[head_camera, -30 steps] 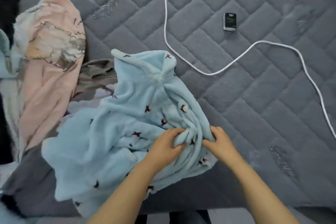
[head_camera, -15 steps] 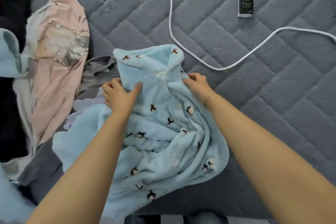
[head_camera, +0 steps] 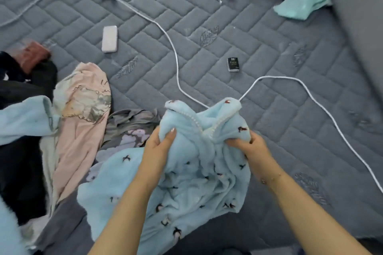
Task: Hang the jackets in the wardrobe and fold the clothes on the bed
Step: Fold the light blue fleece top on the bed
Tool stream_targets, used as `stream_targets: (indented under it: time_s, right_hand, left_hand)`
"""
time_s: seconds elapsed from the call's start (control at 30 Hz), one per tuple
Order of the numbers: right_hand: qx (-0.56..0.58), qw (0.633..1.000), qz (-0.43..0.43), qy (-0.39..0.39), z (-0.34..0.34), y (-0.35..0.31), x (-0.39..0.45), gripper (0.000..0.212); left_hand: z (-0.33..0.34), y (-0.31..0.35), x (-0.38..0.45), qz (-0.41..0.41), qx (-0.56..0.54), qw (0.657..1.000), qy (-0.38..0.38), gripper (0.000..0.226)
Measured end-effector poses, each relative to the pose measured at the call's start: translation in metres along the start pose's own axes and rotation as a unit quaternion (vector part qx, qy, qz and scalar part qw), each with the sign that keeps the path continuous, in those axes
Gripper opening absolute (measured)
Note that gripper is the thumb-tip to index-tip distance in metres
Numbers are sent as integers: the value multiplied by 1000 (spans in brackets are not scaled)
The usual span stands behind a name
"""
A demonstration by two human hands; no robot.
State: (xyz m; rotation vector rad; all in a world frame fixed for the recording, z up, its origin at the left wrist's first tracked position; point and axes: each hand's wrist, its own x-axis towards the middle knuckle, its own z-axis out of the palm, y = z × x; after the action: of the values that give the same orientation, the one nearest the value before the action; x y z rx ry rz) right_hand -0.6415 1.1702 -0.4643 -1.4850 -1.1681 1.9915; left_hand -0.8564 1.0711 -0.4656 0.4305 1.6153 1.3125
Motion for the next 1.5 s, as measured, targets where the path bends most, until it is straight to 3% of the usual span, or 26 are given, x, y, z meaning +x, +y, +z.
stream_targets:
  time_s: [0.23,0.37,0.47,0.57,0.73,0.77,0.83,0.9,0.97,1.03,1.1,1.17,1.27,1.33,1.4,1.43,1.5]
  right_hand:
    - [-54,979,-138,140,-11,-49,-170,27]
    - [-94,953,-184,222,-31,-82,-248,20]
    - [-132,935,-204,259,-68,-116,-298,22]
    - [-170,922,-219,271,-112,-154,-342,18]
    - [-258,878,-243,323,-202,-221,-388,19]
    - [-281,860,-250,345,-223,-235,-393,19]
    - [-329,821,-262,387,-267,-263,-404,22]
    - [-391,778,-254,422,-296,-291,-413,37]
    - [-436,738,-241,456,-327,-319,-425,51]
    - [-481,710,-222,464,-353,-343,-438,46]
    - [-505,735,-205,403,-370,-360,-451,30]
    - [-527,751,-191,348,-381,-366,-455,27]
    - [-527,746,-201,354,-395,-354,-437,16]
    - [-515,756,-211,345,-391,-332,-413,18]
    - [-512,772,-208,314,-374,-300,-384,26]
    - [-503,786,-207,293,-364,-280,-366,31]
    - [-481,817,-191,255,-342,-231,-326,33]
  left_hand:
    - [25,101,-86,39,32,983,-176,22]
    - [53,165,-129,98,77,938,-322,25]
    - [96,209,-147,180,136,906,-358,18]
    - [152,252,-156,255,201,873,-364,9]
    - [267,322,-163,422,314,767,-368,5]
    - [292,335,-166,456,340,742,-354,16]
    - [344,359,-172,511,384,697,-325,16]
    - [382,380,-175,563,428,650,-276,14]
    - [421,401,-179,612,475,598,-206,32]
    - [450,423,-180,653,485,561,-153,42]
    - [466,446,-179,674,482,541,-142,47]
    - [468,460,-177,683,477,525,-172,49]
    - [458,461,-168,654,519,491,-248,53]
    - [445,445,-152,612,572,469,-279,46]
    - [425,414,-126,621,587,435,-284,31]
    - [412,395,-110,610,595,431,-297,26]
    - [381,346,-73,529,623,464,-342,23]
